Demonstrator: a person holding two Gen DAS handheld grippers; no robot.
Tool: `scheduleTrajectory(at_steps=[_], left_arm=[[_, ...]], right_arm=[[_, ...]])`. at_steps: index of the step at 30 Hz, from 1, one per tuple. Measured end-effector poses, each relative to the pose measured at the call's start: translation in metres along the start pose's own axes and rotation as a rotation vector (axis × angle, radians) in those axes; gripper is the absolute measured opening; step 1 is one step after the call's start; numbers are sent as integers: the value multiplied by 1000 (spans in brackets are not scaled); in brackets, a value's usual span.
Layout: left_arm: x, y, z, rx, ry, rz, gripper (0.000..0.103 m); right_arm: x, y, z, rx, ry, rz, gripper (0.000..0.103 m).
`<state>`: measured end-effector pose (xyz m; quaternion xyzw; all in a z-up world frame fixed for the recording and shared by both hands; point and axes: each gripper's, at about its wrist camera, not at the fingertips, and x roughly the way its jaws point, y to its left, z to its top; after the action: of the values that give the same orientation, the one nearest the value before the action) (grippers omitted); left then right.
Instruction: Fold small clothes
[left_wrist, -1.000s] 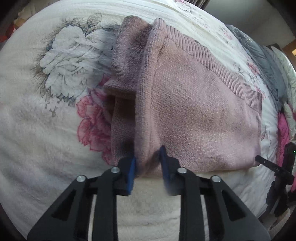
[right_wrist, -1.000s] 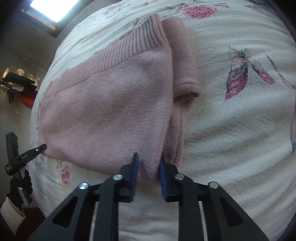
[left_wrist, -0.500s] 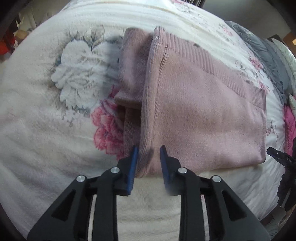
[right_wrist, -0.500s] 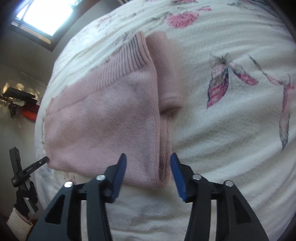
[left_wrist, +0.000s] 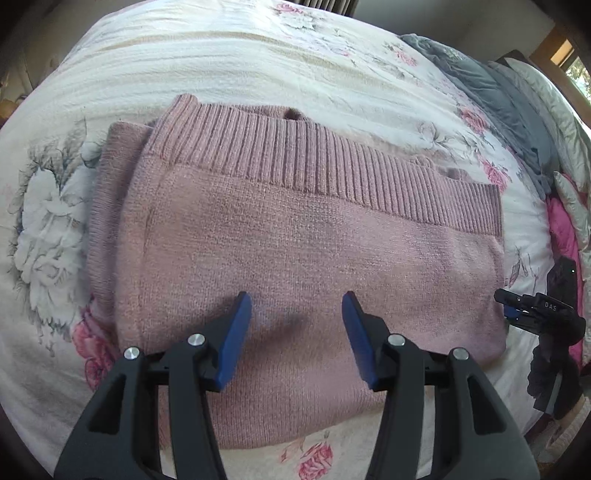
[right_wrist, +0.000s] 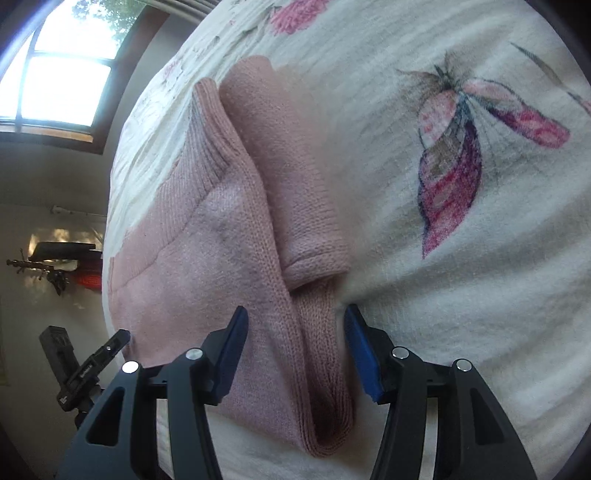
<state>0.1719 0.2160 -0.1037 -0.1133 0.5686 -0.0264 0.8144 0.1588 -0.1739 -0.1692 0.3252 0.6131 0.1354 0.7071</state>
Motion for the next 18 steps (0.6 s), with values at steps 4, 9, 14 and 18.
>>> scheduleTrajectory(at_steps=[4, 9, 14, 18], left_arm=[[8, 7, 3, -26, 14, -24, 52], [10, 9, 4, -23, 20, -48, 51], [16, 7, 5, -12, 23, -40, 51], [17, 8, 7, -17, 31, -50, 51]], right_arm=[[9, -1, 4, 6, 25, 53, 31], [13, 5, 1, -23, 16, 17, 21], [15, 3, 0, -4, 11, 12, 20], [12, 2, 0, 6, 16, -2, 20]])
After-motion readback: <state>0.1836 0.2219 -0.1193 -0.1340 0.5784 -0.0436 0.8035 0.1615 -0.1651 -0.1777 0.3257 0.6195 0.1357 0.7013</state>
